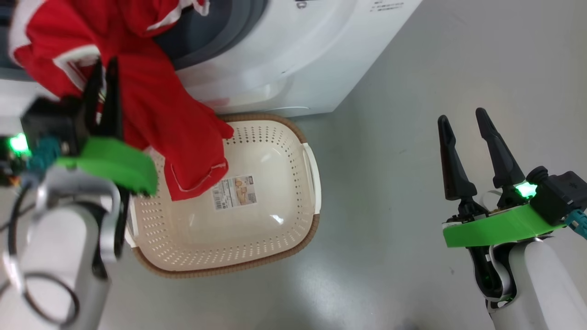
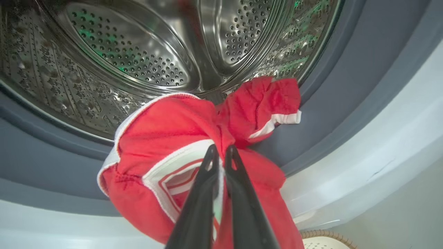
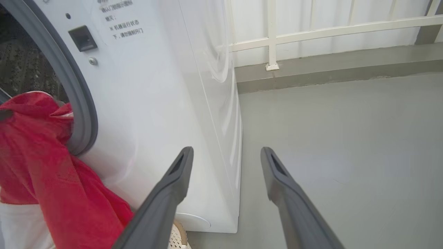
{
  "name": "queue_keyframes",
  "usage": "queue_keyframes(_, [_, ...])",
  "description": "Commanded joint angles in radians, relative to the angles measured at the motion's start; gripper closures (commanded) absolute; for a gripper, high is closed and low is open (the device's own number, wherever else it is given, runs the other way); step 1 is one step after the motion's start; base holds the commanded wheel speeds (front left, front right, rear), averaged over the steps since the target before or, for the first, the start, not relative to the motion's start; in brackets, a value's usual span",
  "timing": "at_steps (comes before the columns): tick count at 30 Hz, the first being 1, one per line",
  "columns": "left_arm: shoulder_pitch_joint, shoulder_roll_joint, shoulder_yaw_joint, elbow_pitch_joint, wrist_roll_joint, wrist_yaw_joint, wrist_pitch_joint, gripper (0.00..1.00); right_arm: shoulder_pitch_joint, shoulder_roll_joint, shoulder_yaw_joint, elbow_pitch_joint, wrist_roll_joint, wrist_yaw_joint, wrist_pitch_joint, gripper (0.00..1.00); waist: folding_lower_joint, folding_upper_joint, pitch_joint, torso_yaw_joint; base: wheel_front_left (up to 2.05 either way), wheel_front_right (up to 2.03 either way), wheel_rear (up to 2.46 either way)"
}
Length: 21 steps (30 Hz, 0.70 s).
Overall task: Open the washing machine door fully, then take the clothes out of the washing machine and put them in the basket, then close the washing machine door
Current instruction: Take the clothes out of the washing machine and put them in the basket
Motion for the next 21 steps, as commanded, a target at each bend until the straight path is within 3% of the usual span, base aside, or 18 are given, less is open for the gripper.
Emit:
queue_keyframes(1, [0.024, 0.043, 0.032, -0.052, 0.014, 0.012, -0.009, 1.0, 0.026, 0.0, 0.017, -0.022, 0.007, 0.006, -0.006, 0.0, 0.0, 0.0, -0.009, 0.008, 0.0, 0.0, 0.0])
queue_keyframes(12, [0.254, 0.024, 0.024, -0.315, -0.046, 0.044, 0.045, 1.0, 0.036, 0.0, 0.014, -0.022, 0.011, 0.006, -0.006, 0.0, 0.0, 0.0, -0.024, 0.034, 0.0, 0.0, 0.0])
queue_keyframes(21, [0.3, -0.021, -0.006, -0.156, -0.132, 0.011, 0.069, 1.0, 0.025, 0.0, 0.035, -0.018, 0.018, 0.006, -0.006, 0.0, 0.0, 0.0, -0.018, 0.028, 0.0, 0.0, 0.0])
